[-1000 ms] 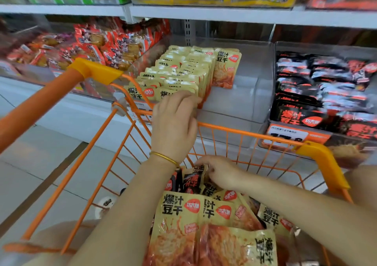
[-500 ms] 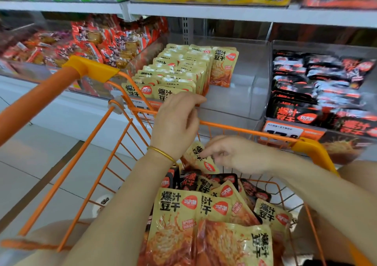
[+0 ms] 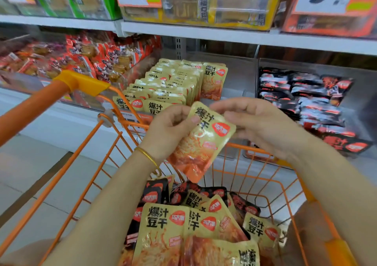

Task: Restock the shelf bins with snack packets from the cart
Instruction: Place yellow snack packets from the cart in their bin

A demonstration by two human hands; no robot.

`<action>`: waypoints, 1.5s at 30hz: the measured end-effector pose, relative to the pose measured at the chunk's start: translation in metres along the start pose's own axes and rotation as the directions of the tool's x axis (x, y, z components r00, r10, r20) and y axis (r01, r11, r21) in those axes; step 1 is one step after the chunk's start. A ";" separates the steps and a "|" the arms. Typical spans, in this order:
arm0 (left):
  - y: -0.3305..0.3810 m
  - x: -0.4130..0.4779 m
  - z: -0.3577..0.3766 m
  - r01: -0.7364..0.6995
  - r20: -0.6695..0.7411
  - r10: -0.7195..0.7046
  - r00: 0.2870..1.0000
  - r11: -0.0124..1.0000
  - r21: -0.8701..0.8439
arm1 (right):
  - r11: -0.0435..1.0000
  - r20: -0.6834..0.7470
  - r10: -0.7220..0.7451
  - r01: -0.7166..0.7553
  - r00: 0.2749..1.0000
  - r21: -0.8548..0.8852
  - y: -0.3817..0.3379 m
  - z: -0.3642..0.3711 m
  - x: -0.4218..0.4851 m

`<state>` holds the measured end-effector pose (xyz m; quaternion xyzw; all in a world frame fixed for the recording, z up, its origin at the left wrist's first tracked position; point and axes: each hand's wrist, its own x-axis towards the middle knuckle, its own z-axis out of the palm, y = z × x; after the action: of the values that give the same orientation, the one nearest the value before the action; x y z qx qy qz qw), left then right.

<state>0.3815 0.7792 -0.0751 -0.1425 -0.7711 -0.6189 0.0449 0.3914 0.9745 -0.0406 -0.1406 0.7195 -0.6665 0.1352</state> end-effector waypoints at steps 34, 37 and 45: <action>-0.058 0.037 0.008 -0.122 0.026 0.332 0.943 0.271 0.955 | 0.821 -0.879 0.061 -0.524 0.472 -0.225 0.099 -0.037 0.244; -0.058 0.037 0.008 -0.120 0.025 0.330 0.944 0.270 0.955 | 0.792 -0.878 0.080 -0.565 0.472 -0.232 0.107 -0.039 0.249; -0.059 0.037 0.008 -0.118 0.016 0.334 0.943 0.288 0.950 | 0.776 -0.873 0.112 -0.591 0.474 -0.221 0.111 -0.042 0.246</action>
<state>0.3305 0.7815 -0.1229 -0.1391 -0.9490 -0.0531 0.2779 0.1461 0.9271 -0.1496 0.3148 0.8539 -0.3975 -0.1172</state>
